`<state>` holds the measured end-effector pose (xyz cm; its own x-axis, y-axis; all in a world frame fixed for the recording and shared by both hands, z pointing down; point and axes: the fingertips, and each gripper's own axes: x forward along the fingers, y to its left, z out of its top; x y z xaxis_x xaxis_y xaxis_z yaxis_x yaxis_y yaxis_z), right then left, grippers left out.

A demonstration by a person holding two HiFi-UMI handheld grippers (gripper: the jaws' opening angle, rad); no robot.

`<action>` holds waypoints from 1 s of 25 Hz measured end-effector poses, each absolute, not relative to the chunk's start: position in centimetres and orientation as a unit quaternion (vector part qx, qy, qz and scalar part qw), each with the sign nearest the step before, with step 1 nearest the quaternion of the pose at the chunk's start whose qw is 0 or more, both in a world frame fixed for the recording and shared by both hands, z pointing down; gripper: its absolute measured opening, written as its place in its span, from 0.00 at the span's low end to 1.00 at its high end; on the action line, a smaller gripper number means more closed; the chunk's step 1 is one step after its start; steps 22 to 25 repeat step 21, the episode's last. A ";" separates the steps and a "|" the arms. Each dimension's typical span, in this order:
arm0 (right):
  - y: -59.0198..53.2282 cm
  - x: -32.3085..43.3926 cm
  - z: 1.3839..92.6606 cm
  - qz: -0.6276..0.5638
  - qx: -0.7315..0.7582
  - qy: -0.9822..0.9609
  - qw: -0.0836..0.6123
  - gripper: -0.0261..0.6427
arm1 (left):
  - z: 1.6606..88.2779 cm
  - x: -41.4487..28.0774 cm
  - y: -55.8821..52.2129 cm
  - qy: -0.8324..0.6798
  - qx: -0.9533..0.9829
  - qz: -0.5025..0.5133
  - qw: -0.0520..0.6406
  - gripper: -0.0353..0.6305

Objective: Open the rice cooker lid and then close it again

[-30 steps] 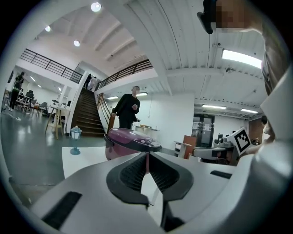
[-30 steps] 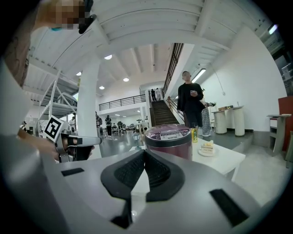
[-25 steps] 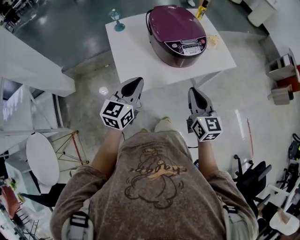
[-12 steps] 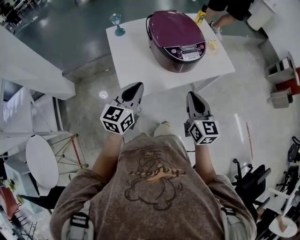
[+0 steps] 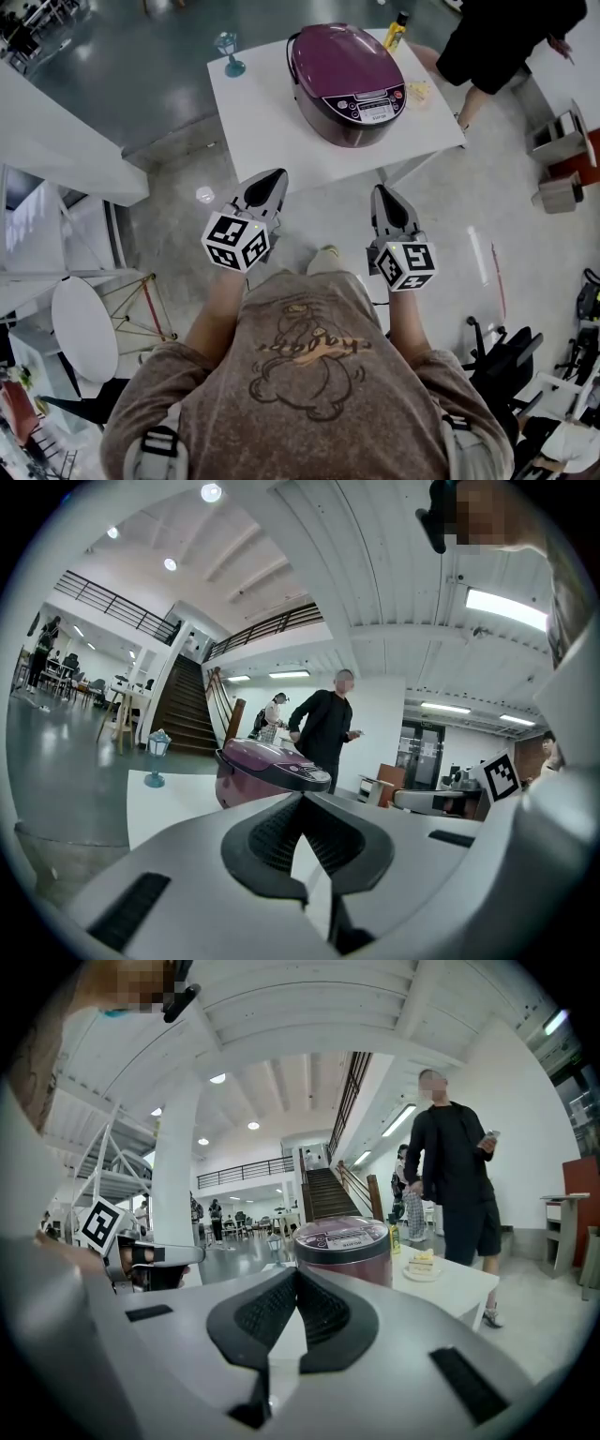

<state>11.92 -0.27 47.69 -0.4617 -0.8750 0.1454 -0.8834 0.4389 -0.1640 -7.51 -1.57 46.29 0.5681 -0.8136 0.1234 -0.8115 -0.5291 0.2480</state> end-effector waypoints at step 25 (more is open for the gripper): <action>-0.9 10.8 48.3 0.115 0.512 -0.851 0.026 0.04 | 46.6 -8.0 -2.2 -0.463 0.874 -0.005 0.151 0.09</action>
